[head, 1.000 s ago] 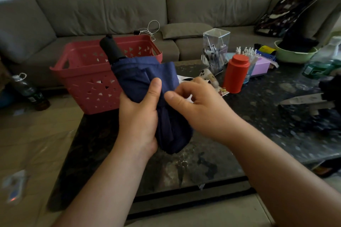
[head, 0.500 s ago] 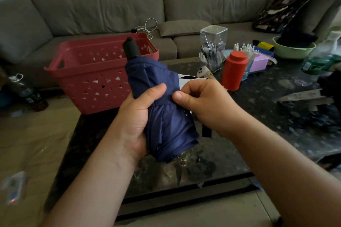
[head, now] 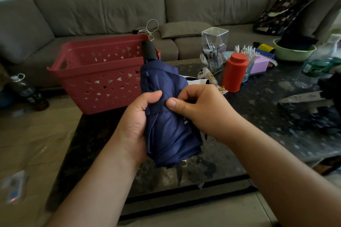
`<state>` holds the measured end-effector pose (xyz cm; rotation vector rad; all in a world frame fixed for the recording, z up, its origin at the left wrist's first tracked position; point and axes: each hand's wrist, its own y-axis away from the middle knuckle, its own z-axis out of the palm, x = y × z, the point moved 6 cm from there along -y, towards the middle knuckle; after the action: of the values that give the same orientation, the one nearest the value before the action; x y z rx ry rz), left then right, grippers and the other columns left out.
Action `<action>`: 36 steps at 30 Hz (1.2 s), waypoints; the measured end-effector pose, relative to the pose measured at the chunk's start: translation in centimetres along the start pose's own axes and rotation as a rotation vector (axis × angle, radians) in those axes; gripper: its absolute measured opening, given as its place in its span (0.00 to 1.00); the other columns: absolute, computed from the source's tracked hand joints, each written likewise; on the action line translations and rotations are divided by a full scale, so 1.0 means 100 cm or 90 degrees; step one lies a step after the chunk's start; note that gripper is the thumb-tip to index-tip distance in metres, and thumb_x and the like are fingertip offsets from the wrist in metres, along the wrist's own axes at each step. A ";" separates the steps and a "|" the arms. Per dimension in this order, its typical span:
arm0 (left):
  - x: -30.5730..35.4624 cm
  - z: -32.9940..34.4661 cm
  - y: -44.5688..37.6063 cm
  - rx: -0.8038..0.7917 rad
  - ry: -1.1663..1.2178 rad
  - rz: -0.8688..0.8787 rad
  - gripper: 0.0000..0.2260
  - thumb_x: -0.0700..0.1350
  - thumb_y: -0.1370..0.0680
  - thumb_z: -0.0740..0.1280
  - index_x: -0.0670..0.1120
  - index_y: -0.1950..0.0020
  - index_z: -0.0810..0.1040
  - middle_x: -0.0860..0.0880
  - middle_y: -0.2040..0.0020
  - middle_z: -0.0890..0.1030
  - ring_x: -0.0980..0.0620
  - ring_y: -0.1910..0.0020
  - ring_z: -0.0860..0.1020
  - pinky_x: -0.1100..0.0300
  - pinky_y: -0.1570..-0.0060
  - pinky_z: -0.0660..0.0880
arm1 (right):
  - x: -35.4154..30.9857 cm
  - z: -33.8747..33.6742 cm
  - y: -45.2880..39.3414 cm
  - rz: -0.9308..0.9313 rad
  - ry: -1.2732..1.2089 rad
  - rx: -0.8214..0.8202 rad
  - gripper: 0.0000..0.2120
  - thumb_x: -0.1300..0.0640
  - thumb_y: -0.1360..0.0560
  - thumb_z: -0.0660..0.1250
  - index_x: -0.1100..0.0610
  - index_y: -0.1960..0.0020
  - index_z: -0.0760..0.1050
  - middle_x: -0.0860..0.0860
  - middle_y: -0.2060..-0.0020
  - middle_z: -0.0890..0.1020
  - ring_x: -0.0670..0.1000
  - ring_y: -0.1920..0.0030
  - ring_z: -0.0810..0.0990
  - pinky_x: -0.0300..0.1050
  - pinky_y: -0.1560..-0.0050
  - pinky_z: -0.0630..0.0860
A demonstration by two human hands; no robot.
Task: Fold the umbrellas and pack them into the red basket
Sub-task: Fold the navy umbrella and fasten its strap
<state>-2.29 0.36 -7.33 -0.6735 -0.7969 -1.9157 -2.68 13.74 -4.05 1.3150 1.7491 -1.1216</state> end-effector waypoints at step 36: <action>0.027 -0.001 0.015 0.085 -0.355 0.449 0.27 0.44 0.14 0.64 0.75 0.26 0.66 0.65 0.19 0.63 0.65 0.21 0.64 0.51 0.21 0.65 | 0.022 -0.037 0.001 0.022 0.117 0.166 0.13 0.46 0.27 0.79 0.53 0.62 0.81 0.48 0.68 0.82 0.43 0.69 0.77 0.44 0.63 0.75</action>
<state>-2.14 -1.74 -5.11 -1.2381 -0.8601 -1.0339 -3.25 18.02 -4.49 1.6435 1.7448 -1.2773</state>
